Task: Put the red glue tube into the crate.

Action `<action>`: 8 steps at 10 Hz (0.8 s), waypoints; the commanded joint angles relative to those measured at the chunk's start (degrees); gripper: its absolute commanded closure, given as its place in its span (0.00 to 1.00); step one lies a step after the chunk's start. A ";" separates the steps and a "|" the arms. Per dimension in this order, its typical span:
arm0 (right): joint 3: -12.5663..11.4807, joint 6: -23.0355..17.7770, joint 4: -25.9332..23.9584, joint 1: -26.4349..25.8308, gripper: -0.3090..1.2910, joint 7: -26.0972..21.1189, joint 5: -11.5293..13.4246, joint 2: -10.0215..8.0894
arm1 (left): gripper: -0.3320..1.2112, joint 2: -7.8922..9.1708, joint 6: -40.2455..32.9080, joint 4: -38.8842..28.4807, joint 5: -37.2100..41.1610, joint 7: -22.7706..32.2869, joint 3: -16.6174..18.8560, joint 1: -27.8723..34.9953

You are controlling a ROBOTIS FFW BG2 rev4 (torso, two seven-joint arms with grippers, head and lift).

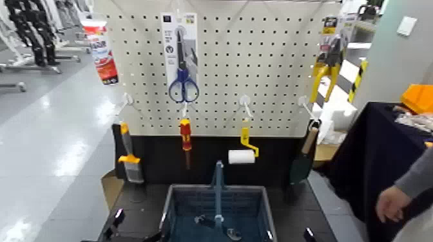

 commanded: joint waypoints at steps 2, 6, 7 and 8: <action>0.00 0.03 0.03 0.00 0.31 -0.01 -0.18 -0.08 | 0.31 0.00 0.38 -0.07 0.37 -0.21 0.16 -0.18; 0.00 0.38 0.03 -0.18 0.31 0.08 -0.26 -0.08 | 0.31 0.00 2.13 -1.04 1.68 -2.06 1.74 -1.23; 0.18 0.65 0.03 -0.36 0.31 0.08 -0.35 -0.08 | 0.32 -0.09 2.31 -1.31 2.12 -2.76 2.71 -1.67; 0.18 0.82 0.03 -0.44 0.31 0.17 -0.35 -0.08 | 0.32 -0.09 4.33 -2.62 2.30 -3.55 4.38 -2.29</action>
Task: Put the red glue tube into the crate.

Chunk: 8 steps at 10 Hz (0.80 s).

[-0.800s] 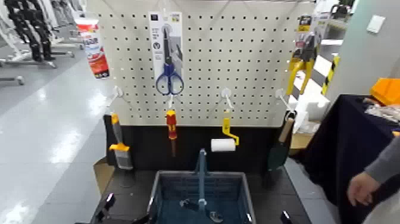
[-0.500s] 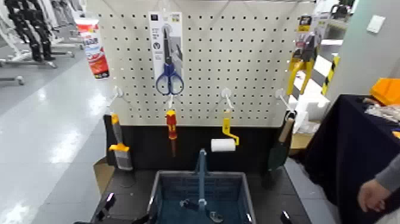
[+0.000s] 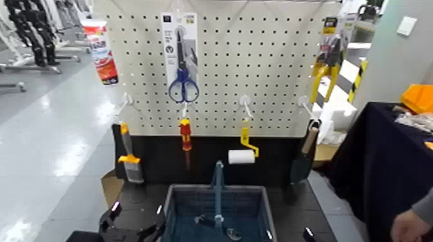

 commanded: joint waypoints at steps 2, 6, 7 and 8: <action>0.09 0.42 0.10 -0.37 0.31 0.17 -0.11 0.12 | 0.33 -0.03 9.49 -4.03 1.86 -6.55 7.00 -3.66; 0.36 0.50 0.19 -0.99 0.31 0.35 -0.73 0.12 | 0.34 0.06 18.98 -6.23 2.56 -18.68 16.14 -11.57; 0.44 0.50 0.19 -1.16 0.31 0.52 -1.08 -0.05 | 0.35 1.11 21.26 -5.79 3.35 -21.32 17.11 -14.29; 0.88 0.59 0.27 -1.51 0.31 0.52 -1.43 -0.40 | 0.36 2.60 23.02 -5.70 4.67 -23.60 18.25 -16.23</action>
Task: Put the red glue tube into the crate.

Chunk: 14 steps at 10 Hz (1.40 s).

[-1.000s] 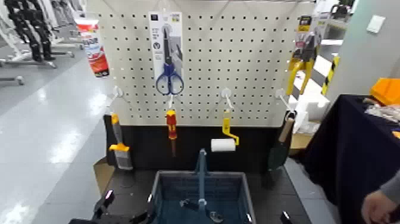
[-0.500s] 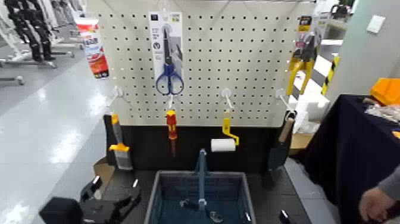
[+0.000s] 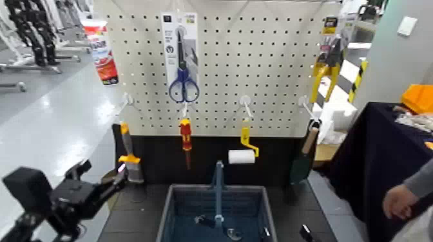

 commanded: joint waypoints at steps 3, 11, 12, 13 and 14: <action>0.34 0.36 0.35 -0.65 0.31 0.81 -0.88 -0.10 | 0.36 4.17 6.49 1.49 3.41 -8.00 5.92 -9.22; 1.31 0.89 1.05 -2.06 0.31 1.78 -1.85 -0.54 | 0.36 13.31 14.49 11.42 6.74 -24.26 5.39 -25.74; 1.40 0.89 1.14 -2.15 0.31 1.86 -1.85 -0.45 | 0.36 14.19 14.92 12.65 6.66 -25.58 4.60 -27.50; 1.40 0.89 1.31 -2.32 0.31 2.04 -1.94 -0.45 | 0.36 14.98 14.84 14.32 6.83 -27.07 3.98 -29.61; 1.40 0.89 1.49 -2.59 0.31 2.39 -2.03 -0.45 | 0.36 15.95 14.84 15.37 6.92 -27.87 3.37 -31.37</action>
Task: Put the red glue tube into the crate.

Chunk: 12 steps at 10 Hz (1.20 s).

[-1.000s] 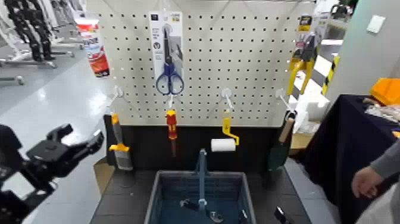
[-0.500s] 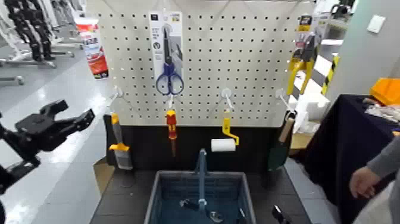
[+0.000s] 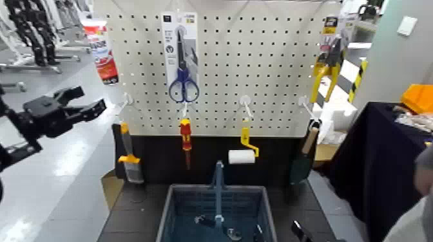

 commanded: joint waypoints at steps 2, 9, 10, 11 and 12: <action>0.09 -0.09 0.61 -0.73 0.31 0.76 -0.21 0.03 | 0.36 2.94 0.26 4.04 -0.09 -2.61 -2.06 -6.19; -0.26 -0.53 1.76 -1.26 0.31 2.43 -0.65 0.55 | 0.45 5.58 -0.18 13.27 -1.41 -8.58 -8.65 -15.24; -0.26 -0.53 1.84 -1.35 0.31 2.52 -0.65 0.64 | 0.49 5.67 -0.18 13.88 -1.41 -8.85 -8.82 -15.60; -0.26 -0.53 1.93 -1.44 0.31 2.87 -0.65 0.55 | 0.68 5.75 0.08 13.80 -2.02 -8.67 -8.82 -15.68; -0.26 -0.53 2.02 -1.44 0.31 2.87 -0.82 0.55 | 0.87 5.75 0.43 13.62 -2.11 -8.41 -8.91 -15.77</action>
